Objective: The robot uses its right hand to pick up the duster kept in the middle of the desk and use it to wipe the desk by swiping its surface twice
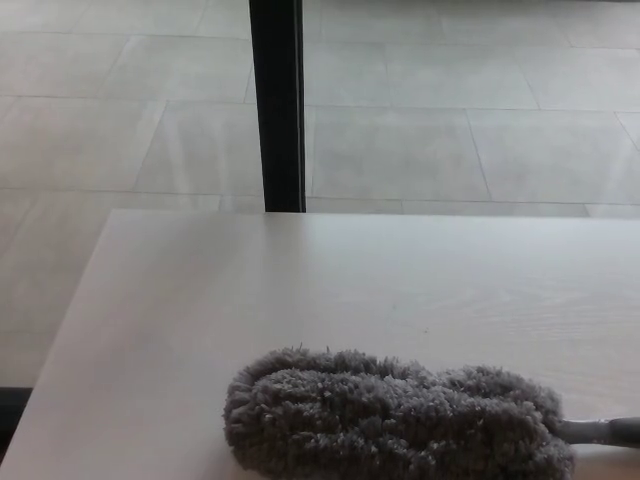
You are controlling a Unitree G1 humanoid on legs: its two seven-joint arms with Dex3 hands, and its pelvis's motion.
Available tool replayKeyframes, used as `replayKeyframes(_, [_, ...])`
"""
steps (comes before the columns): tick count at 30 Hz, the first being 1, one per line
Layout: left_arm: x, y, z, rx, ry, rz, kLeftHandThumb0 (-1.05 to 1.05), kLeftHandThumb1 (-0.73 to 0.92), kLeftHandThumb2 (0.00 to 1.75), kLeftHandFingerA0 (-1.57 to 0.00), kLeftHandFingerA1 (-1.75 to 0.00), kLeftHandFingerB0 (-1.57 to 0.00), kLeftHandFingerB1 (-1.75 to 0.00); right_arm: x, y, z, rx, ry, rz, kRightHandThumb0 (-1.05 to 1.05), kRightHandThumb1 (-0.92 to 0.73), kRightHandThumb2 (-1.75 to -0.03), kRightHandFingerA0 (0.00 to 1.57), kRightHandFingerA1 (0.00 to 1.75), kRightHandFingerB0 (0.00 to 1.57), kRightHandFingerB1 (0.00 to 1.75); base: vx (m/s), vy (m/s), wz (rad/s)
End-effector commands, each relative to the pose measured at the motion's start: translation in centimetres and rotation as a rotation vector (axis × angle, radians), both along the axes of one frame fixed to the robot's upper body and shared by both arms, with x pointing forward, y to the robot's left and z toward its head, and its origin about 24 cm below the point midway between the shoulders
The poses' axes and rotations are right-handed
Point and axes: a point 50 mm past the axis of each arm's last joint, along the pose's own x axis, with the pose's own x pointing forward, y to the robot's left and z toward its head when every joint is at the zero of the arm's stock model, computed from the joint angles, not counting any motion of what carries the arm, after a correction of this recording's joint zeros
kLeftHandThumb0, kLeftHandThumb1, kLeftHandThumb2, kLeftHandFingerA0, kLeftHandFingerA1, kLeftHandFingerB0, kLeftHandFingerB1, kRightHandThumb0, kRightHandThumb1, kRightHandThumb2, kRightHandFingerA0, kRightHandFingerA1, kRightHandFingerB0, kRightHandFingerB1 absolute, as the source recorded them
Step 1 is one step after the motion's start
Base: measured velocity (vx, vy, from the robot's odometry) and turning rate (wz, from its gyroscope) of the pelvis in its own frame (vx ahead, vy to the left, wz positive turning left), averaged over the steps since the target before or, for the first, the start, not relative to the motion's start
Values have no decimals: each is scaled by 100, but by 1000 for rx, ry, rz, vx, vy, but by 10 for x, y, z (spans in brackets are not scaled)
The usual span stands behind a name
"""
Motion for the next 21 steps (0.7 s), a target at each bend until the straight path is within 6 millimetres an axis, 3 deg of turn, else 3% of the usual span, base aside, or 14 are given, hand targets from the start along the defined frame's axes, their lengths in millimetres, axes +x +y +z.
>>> replayKeyframes(1, [-3,11,8,-87,-67,121,-47,69,60,-48,-65,-45,-49,8,-28,31,-61,-266,-125,-55,-64,-60,75,81,37,36,0,0,0])
replayKeyframes(2, [-3,10,7,-91,-71,122,-47,70,60,-47,-64,-42,-49,10,-33,35,-53,-299,-149,-68,-56,-89,62,86,23,49,0,0,0])
replayKeyframes(3, [-2,8,6,-92,-66,105,-50,71,61,-48,-64,-43,-48,16,-41,43,-48,-342,-187,-79,-58,-91,33,73,16,47,0,0,0])
replayKeyframes(4, [-2,9,6,-86,-63,92,-48,70,60,-50,-67,-43,-51,25,-48,51,-37,-389,-229,-82,-72,-62,8,71,11,38,0,0,0])
replayKeyframes(5, [-2,8,6,-87,-72,101,-50,70,61,-51,-64,-44,-48,41,-57,66,-32,-468,-247,-80,-60,-101,0,41,0,28,0,0,0])
replayKeyframes(6, [-2,8,5,-76,-59,98,-49,70,61,-50,-61,-42,-46,58,-66,86,-31,-560,-241,-85,-67,-104,0,28,4,13,0,0,0])
replayKeyframes(12, [-2,9,6,-64,-58,80,-51,70,61,-49,-58,-42,-44,120,-74,159,-117,-779,-120,-91,-69,-108,2,26,7,10,0,0,0])
replayKeyframes(13, [-2,9,6,-75,-60,81,-50,72,61,-48,-61,-39,-44,147,-66,194,-159,-894,-29,-89,-68,-108,3,24,7,11,0,0,0])
replayKeyframes(14, [-2,8,6,-72,-59,70,-53,56,92,-44,-65,-33,-55,158,-59,210,-194,-915,18,-90,-68,-110,0,23,2,14,0,0,0])
replayKeyframes(15, [-2,9,6,-72,-59,72,-51,71,61,-48,-60,-40,-44,167,-50,223,-214,-951,82,-92,-68,-110,3,20,2,19,0,0,0])
replayKeyframes(16, [-2,9,6,-75,-62,78,-51,71,61,-48,-60,-40,-45,177,-39,239,-237,-1003,155,-91,-84,-66,0,45,7,36,0,0,0])
replayKeyframes(17, [-1,8,6,-77,-63,77,-53,55,91,-43,-65,-33,-56,190,-26,256,-287,-1048,251,-90,-64,-106,2,54,6,44,0,0,0])
replayKeyframes(18, [-1,8,6,-96,-79,116,-50,69,60,-45,-59,-38,-44,208,-7,273,-364,-1039,374,-94,-65,-108,3,46,7,38,0,0,0])
replayKeyframes(21, [-1,8,6,-89,-69,99,-49,71,61,-45,-58,-38,-43,225,26,286,-390,-1033,513,-90,-65,-108,2,37,9,31,0,0,0])
